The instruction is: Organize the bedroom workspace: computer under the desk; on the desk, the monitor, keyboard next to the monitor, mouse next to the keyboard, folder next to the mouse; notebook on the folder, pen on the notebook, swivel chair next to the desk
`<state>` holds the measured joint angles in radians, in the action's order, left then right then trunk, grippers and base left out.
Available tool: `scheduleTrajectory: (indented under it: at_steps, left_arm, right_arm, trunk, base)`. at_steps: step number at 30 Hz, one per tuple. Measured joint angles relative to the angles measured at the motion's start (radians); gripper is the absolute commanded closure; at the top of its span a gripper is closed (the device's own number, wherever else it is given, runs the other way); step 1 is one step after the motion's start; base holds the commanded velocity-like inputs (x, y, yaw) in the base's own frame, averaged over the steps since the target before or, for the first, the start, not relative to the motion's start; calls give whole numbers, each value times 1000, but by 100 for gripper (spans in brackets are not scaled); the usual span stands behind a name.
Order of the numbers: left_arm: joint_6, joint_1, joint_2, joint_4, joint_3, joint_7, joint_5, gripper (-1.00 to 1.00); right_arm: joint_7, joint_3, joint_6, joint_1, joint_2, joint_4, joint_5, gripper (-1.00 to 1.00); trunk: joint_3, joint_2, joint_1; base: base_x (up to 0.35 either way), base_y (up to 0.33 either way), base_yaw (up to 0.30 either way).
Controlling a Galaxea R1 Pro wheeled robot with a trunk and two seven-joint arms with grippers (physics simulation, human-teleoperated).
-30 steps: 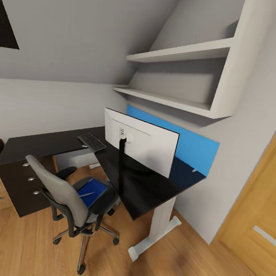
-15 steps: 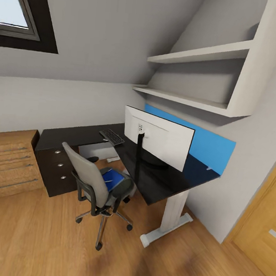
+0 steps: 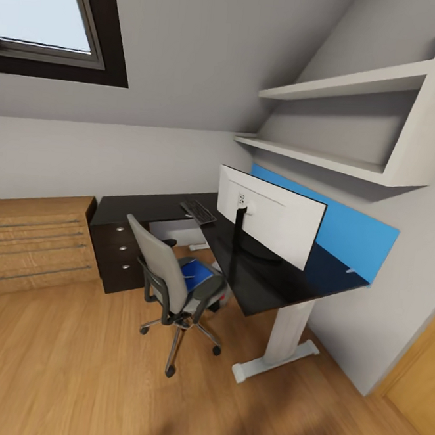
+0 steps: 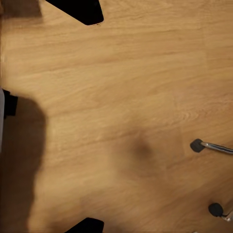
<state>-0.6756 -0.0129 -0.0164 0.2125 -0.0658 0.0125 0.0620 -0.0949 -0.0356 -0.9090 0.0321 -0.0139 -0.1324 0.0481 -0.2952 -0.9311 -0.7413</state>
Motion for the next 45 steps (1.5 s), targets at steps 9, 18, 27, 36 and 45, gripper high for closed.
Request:
scheduleTrajectory:
  at_steps: [9, 18, 27, 36, 45]
  left_arm:
    - [1, 0, -1, 0, -1, 0, 1, -100]
    - [-1, 0, 1, 0, -2, 0, 1, -100]
    - [-2, 0, 2, 4, -2, -1, 2, -100]
    - [-4, 0, -3, 9, -49, -1, 1, -100]
    - [-3, 0, -5, 10, -111, -3, 2, -100]
  right_arm:
    - [-14, -2, -8, 0, 0, -4, -1, -100]
    - [-100, -3, -55, 0, 0, -2, -1, -100]
    - [-121, -3, -61, 0, 0, -2, -1, -100]
    - [-124, -5, -57, 0, -2, -2, -2, -100]
    - [-125, -5, -57, 0, -2, -1, -3, -100]
  trunk:
    - [2, 0, 0]
    - [14, 0, 0]
    - [28, 0, 0]
    - [42, 0, 0]
    - [56, 0, 0]
  base:
    - [-193, -204, 256]
    - [-201, -116, 72]
    - [-20, -8, 30]
    - [-1, 0, 89]
    - [0, 0, 118]
